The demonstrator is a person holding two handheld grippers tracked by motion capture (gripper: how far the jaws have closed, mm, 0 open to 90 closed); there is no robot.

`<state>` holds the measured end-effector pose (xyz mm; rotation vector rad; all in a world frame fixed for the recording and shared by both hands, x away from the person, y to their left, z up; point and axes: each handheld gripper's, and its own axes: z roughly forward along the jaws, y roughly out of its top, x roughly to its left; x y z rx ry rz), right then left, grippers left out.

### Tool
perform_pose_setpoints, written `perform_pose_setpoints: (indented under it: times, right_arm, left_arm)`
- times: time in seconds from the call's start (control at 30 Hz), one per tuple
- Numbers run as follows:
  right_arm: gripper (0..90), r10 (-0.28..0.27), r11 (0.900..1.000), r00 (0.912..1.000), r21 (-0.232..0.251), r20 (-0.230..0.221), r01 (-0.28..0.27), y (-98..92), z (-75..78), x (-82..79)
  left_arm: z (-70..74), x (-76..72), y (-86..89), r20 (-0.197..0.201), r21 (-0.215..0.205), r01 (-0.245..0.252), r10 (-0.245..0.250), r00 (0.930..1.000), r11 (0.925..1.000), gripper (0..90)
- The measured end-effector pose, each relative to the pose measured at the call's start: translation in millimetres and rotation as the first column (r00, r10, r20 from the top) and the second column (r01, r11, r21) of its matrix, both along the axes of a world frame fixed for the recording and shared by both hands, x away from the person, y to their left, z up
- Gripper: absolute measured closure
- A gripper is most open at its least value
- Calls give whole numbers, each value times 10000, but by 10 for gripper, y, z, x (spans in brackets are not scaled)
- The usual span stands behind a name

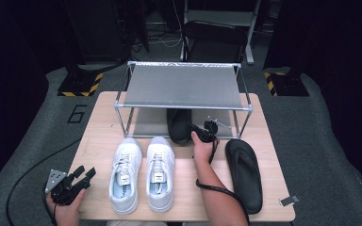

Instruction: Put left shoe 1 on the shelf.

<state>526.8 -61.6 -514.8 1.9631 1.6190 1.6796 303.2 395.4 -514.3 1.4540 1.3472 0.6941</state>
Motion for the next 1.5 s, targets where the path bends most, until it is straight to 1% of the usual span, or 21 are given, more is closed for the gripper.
perform_pose_setpoints:
  times: [0.03, 0.07, 0.1, 0.17, 0.27, 0.37, 0.4, 0.43, 0.47, 0.53, 0.6, 0.63, 0.7, 0.77, 0.87, 0.97, 1.03, 1.23, 1.37, 1.43, 1.5]
  right_arm:
    - [680, 17, 10000, 10000, -76, -11, -18, -2, 5, 13]
    - [680, 15, 10000, 9993, -35, 370, -13, 0, -5, 45]
    - [681, -67, 9997, 10000, 240, -33, 68, 6, 23, 57]
    - [681, -62, 9999, 9998, 159, 174, 59, -13, 29, 81]
    - [680, -85, 9997, 10000, 232, -24, 85, -1, 38, 99]
    - [680, -53, 9997, 9991, 226, 432, 43, -6, -8, 146]
    - [680, -53, 9997, 9991, 226, 432, 43, -6, -8, 146]
    - [680, -156, 9997, 9995, 173, 258, 152, -13, -16, 141]
    - [679, -148, 9992, 9999, 360, 6, 147, -11, -19, 134]
    - [680, -253, 9992, 9997, 318, 41, 251, -21, -44, 140]
    - [681, -290, 9982, 9996, 524, 43, 288, -35, -43, 133]
    - [681, -336, 9986, 9990, 417, 301, 323, -46, -38, 137]
    - [681, -293, 9984, 9993, 490, 241, 281, -49, -11, 123]
    - [681, -467, 9986, 9981, 253, 393, 457, -84, 13, 122]
    - [681, -447, 9987, 9976, 283, 529, 432, -116, 18, 120]
    - [680, -615, 9973, 9978, 411, 259, 604, -145, 4, 124]
    - [680, -580, 9980, 9973, 258, 446, 569, -167, -16, 125]
    - [670, -680, 9969, 9976, 412, 136, 674, -212, -71, 129]
    - [662, -552, 9983, 9985, 206, 56, 551, -213, -88, 143]
    - [662, -784, 9969, 9959, -121, -445, 779, -214, -107, 149]
    - [654, -833, 9962, 9959, -277, -350, 823, -235, -132, 144]
  left_arm:
    - [-3, 1, -4, 45, -3, -55, 55, 10000, 10000, 462]
    - [-7, 3, -7, 88, -16, -88, 88, 9999, 10000, 462]
    - [-8, 4, -6, 84, -23, -85, 85, 9999, 10000, 461]
    - [-5, 0, 8, -22, -43, -22, 22, 10000, 10000, 461]
    - [-8, -2, 10, -44, -25, -56, 55, 10000, 10000, 462]
    - [-10, -6, 11, -32, -14, -36, 36, 10000, 10000, 462]
    - [-10, -6, 11, -32, -14, -36, 36, 10000, 10000, 462]
    - [-10, -8, 11, -37, -11, -24, 24, 10000, 10000, 462]
    - [-10, -10, 11, -34, -9, -24, 24, 10000, 10000, 461]
    - [-12, -15, 9, 20, -46, -37, 38, 10000, 10000, 462]
    - [-10, -19, 10, 6, -44, -38, 38, 10000, 10000, 462]
    - [-7, -23, 13, -65, -4, -21, 21, 10000, 10000, 462]
    - [-10, -21, 12, -23, -18, -36, 36, 10000, 10000, 462]
    - [-9, -22, 14, -47, -9, -55, 55, 10000, 10000, 462]
    - [-7, -23, 15, -72, 12, -29, 29, 10000, 10000, 462]
    - [-8, -21, 12, -26, -41, -39, 39, 10000, 10000, 462]
    - [-4, -22, 9, -97, 15, 1, -1, 10000, 10000, 462]
    - [-7, -21, 5, -102, 31, 26, -26, 9999, 10000, 462]
    - [-10, -17, 11, -74, -43, 32, -32, 10000, 10000, 462]
    - [-10, -18, 9, -91, -50, 40, -41, 10000, 10000, 462]
    - [-8, -18, 10, -63, -34, 48, -48, 10000, 10000, 461]
